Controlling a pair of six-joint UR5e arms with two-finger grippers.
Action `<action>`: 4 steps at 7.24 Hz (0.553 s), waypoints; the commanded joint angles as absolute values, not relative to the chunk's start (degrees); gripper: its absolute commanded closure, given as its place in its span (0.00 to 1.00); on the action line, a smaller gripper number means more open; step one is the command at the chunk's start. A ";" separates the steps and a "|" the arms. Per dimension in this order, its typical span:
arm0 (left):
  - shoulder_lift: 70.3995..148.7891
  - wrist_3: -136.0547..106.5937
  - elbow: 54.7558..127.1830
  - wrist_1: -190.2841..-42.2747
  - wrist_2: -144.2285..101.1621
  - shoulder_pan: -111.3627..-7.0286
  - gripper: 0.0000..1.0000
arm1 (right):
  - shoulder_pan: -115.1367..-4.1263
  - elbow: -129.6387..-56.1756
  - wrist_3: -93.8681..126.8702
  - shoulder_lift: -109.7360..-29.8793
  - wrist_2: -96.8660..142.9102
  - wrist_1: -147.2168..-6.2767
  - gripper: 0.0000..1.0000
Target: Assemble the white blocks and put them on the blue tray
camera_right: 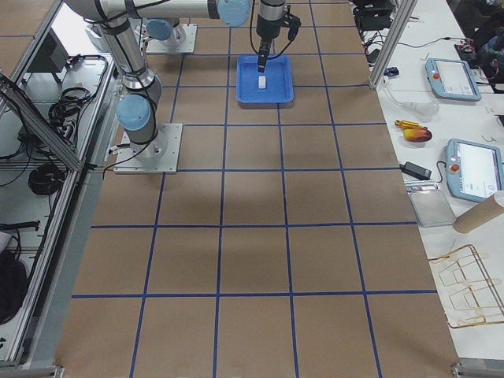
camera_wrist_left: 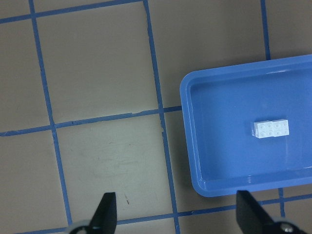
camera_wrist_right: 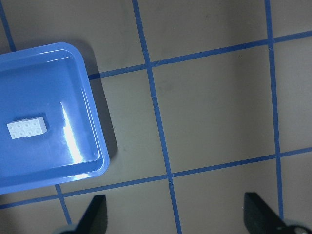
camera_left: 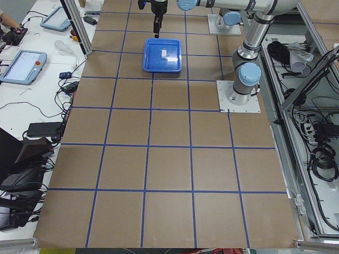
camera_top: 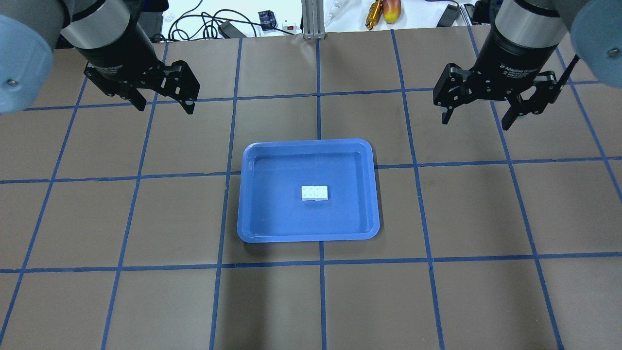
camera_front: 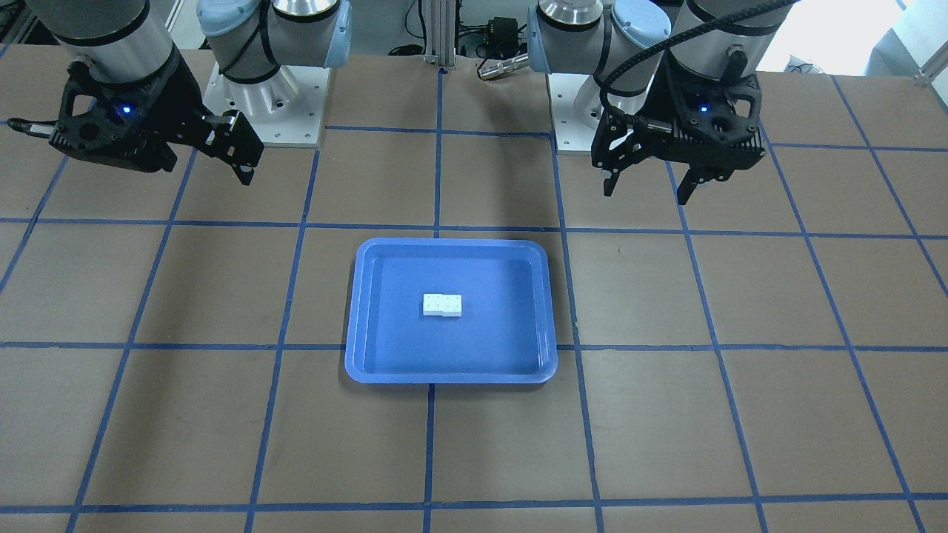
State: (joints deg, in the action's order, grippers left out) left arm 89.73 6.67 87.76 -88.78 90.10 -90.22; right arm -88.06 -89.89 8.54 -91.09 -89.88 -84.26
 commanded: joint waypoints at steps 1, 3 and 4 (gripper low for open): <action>89.13 6.86 87.98 -90.86 89.74 -87.29 0.00 | -88.07 -89.83 8.53 -91.14 -89.74 -84.29 0.00; 89.47 6.16 87.98 -90.35 89.47 -87.62 0.00 | -88.07 -89.74 8.53 -91.14 -89.74 -84.29 0.00; 89.82 5.98 87.37 -90.70 89.73 -87.80 0.00 | -88.07 -89.74 8.53 -91.14 -89.65 -84.29 0.00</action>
